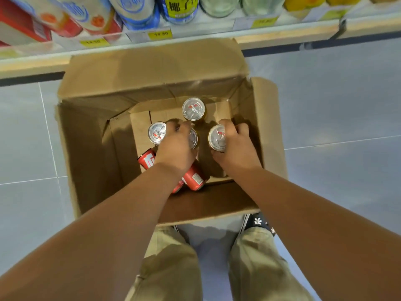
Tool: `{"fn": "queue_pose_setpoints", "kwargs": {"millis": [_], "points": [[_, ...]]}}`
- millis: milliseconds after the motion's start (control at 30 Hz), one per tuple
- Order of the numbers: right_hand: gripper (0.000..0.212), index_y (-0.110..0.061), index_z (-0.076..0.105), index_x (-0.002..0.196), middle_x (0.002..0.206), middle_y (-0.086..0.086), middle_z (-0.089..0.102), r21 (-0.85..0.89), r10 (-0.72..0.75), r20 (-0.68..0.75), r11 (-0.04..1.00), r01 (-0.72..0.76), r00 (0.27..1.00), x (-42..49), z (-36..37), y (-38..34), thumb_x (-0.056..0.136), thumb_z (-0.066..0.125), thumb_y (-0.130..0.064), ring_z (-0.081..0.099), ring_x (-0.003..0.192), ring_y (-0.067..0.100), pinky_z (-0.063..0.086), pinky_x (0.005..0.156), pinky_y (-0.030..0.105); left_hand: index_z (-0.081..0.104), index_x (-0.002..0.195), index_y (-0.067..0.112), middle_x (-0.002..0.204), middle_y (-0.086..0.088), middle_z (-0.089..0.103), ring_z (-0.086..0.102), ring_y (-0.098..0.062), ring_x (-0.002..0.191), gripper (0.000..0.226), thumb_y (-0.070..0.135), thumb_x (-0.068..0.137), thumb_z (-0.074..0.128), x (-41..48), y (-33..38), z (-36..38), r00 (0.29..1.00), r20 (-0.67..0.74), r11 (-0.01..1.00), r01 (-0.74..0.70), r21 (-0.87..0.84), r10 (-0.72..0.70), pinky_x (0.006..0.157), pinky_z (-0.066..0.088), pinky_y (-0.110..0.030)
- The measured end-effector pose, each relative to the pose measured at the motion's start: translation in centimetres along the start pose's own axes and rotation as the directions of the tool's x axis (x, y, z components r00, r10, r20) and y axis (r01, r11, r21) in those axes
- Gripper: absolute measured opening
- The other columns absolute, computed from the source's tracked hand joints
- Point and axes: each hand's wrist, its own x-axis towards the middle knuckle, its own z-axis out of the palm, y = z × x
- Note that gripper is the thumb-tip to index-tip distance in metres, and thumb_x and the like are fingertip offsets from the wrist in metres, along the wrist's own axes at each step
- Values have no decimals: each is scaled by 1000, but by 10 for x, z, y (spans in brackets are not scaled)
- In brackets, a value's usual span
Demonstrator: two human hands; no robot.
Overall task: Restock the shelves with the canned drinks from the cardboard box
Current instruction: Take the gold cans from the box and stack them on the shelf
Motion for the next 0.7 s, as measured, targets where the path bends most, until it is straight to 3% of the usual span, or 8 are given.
{"fn": "queue_pose_setpoints", "kwargs": {"millis": [33,100,267,467,533,600,667,700], "points": [[70,-23,36,137,125,7,35,1,-28,-27,1000,28,999,-9,-14,-9,76,70,-17,52,95,22,34,74,9,37,140,19,138,-11,32,53,-31,114,67,15,80,68,-9,9,-11,1000,-15,999,-6,-54,6,92,42,-29],[68,-26,41,133,115,1,36,25,-66,-77,997,68,995,-27,-45,-27,72,71,-19,40,86,11,29,64,3,36,141,20,130,-12,34,52,-27,111,70,16,80,69,-28,28,-39,999,-44,992,-28,-122,22,90,38,-21],[75,-24,41,124,109,-10,38,216,-55,-149,973,87,987,-67,-135,-83,60,80,-28,42,92,3,34,73,4,38,137,17,123,-6,51,53,-22,112,80,16,68,78,-77,83,-137,989,-147,965,-63,-254,26,87,39,-22],[67,-21,46,116,106,-7,39,233,-200,-304,932,276,932,-137,-269,-168,61,84,-23,44,94,0,33,74,-1,54,123,16,100,13,58,55,10,82,72,16,59,87,-157,157,-297,958,-271,898,-196,-395,90,70,33,8],[69,-19,48,121,108,-4,41,213,-285,-359,902,375,889,-165,-319,-201,62,83,-24,40,94,-4,32,78,-3,57,120,21,108,7,62,57,12,90,70,16,57,88,-190,182,-354,939,-315,865,-270,-422,139,78,41,1],[73,-20,48,126,109,-4,43,190,-365,-432,857,479,825,-194,-366,-234,61,78,-35,41,94,-7,35,83,-2,57,119,30,116,4,60,59,0,101,71,28,55,89,-224,209,-408,910,-372,853,-335,-401,182,89,48,-15],[74,-26,45,125,111,-7,46,175,-421,-487,812,557,766,-223,-411,-267,59,68,-47,46,96,-10,38,84,2,56,121,38,117,10,59,61,-9,103,74,43,53,85,-261,238,-459,876,-430,851,-387,-356,219,91,52,-30],[71,-31,43,123,112,-8,48,174,-437,-504,793,583,745,-239,-433,-283,58,66,-49,49,98,-8,40,84,4,55,121,41,116,14,58,62,-10,103,72,45,54,81,-279,253,-483,855,-461,852,-411,-325,236,89,52,-29]]}}
